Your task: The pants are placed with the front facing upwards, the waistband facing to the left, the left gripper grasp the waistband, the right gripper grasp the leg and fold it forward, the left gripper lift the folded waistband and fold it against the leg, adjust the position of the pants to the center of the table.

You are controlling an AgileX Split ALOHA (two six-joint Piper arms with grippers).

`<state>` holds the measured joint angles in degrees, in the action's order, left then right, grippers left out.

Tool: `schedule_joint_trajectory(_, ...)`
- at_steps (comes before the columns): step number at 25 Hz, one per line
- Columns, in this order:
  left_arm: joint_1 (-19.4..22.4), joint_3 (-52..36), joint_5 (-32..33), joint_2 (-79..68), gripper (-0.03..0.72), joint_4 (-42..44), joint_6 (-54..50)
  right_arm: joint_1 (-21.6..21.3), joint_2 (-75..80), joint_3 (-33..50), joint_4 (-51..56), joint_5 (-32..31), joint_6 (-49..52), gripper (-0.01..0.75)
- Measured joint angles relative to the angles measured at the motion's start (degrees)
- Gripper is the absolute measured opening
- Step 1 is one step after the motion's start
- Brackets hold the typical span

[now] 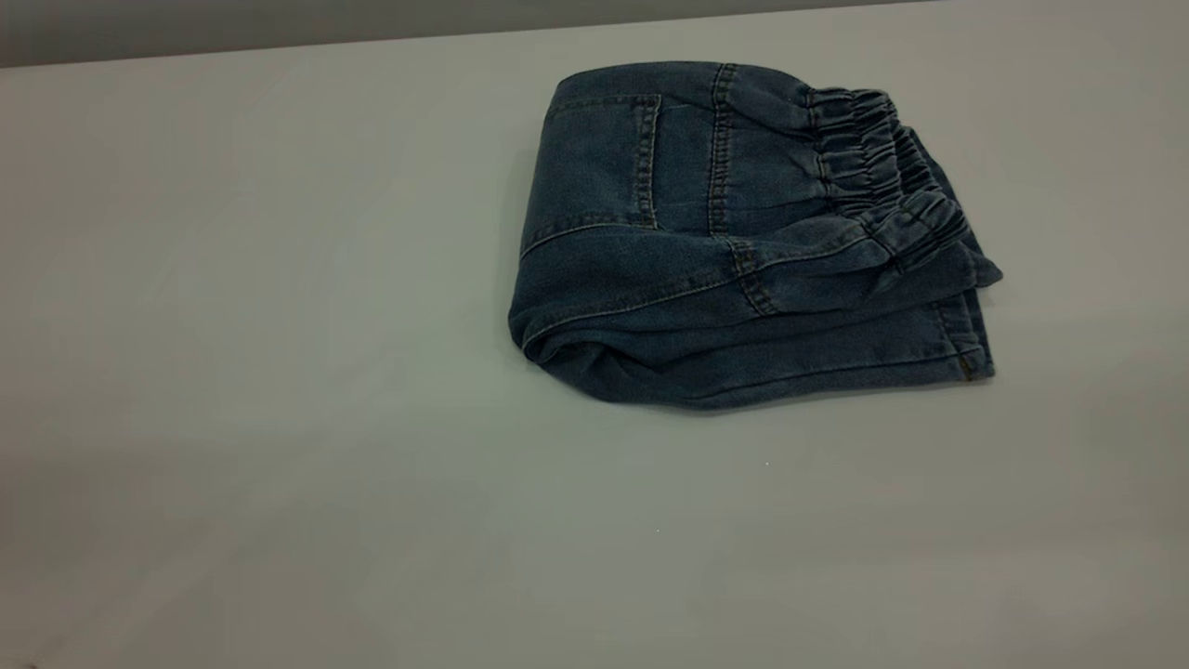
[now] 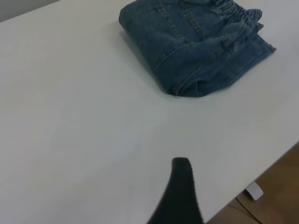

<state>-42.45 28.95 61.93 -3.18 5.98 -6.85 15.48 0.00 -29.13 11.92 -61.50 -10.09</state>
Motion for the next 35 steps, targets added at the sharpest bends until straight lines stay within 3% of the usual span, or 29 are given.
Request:
schedule_joint_trajectory(3,0.79,0.0,0.08,0.79,0.565,0.0,0.0,0.0,0.0,0.05,0.0,0.0,0.0,0.43)
schedule_joint_trajectory(7,6.24,0.0,0.08,2.52,0.565,-0.04,0.0,0.0,0.0,0.05,0.0,0.04,0.0,0.43)
schedule_joint_trajectory(14,22.52,0.0,0.08,3.23,0.565,-0.04,0.0,-1.15,0.0,0.05,0.04,0.04,0.0,0.43)
schedule_joint_trajectory(20,33.36,0.0,0.08,3.18,0.565,-0.04,-0.05,-5.79,0.0,0.05,0.04,0.04,0.0,0.43)
schedule_joint_trajectory(27,38.83,0.0,-0.09,3.18,0.565,-0.04,-0.05,-13.23,0.0,0.05,0.04,0.04,0.0,0.43)
schedule_joint_trajectory(35,39.09,0.0,-0.09,3.18,0.565,-0.04,-0.05,-16.91,0.0,0.05,0.04,0.04,0.0,0.43)
